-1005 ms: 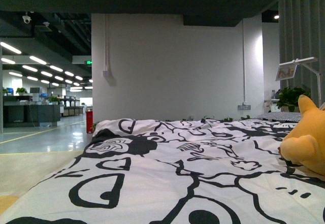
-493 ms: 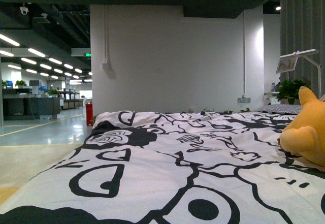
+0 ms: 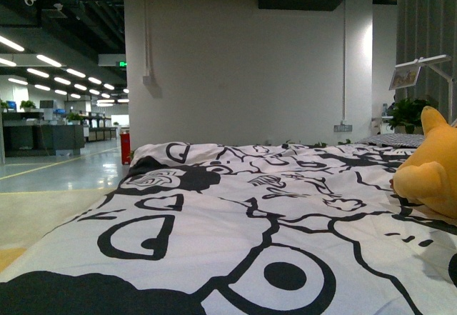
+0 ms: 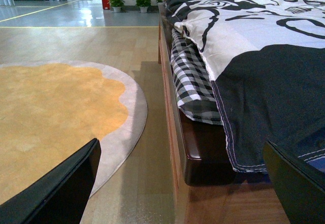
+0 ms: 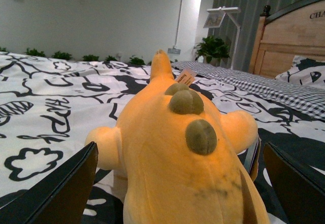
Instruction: Put away toys
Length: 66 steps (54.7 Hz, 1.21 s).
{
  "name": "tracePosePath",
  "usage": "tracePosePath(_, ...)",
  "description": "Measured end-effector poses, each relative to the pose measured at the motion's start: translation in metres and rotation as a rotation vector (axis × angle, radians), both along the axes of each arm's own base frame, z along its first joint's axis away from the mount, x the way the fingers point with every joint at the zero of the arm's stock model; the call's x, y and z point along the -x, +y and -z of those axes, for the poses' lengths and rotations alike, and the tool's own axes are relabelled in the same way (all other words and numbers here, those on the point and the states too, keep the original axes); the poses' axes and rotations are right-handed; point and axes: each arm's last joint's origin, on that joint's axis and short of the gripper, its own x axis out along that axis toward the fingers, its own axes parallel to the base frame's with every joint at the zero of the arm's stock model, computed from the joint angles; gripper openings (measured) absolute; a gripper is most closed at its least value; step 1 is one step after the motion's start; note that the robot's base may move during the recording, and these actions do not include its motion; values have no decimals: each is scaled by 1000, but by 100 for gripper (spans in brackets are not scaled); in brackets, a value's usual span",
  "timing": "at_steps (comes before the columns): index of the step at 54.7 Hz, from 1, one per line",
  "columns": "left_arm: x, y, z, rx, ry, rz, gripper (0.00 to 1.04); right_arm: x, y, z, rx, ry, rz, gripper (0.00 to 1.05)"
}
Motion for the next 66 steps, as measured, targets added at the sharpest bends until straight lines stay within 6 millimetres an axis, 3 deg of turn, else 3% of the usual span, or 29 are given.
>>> tracePosePath(21, 0, 0, 0, 0, 0, 0, 98, -44, 4, 1, 97, 29, 55, 98)
tracePosePath(44, 0, 0, 0, 0, 0, 0, 98, -58, -19, 18, 149, 160, 155, 98)
tracePosePath(66, 0, 0, 0, 0, 0, 0, 98, -57, -17, 14, 121, 209, 74, 42)
